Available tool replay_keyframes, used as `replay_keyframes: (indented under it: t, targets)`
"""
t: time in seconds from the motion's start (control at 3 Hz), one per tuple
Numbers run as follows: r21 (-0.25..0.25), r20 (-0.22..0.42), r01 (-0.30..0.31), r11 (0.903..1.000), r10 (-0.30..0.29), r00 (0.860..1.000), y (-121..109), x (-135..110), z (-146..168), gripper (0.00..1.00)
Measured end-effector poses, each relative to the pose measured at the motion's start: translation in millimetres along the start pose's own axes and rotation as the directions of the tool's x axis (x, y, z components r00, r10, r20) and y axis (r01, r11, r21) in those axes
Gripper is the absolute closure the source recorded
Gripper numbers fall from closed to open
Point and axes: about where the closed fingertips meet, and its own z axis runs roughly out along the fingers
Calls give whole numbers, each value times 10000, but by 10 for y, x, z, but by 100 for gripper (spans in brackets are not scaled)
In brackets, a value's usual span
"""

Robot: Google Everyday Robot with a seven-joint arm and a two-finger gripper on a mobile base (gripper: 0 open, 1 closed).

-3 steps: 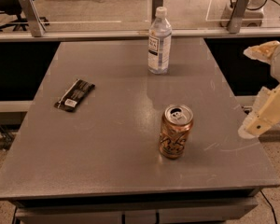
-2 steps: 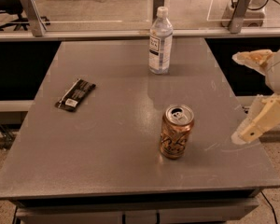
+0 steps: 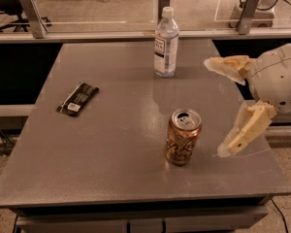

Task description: Move orange can near rxbar chocolate

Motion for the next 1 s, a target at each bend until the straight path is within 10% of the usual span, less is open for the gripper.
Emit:
replay_keyframes:
  t: [1.0]
  targets:
    - [-940,339,232,9953,-201,9992,45,-95,492,0]
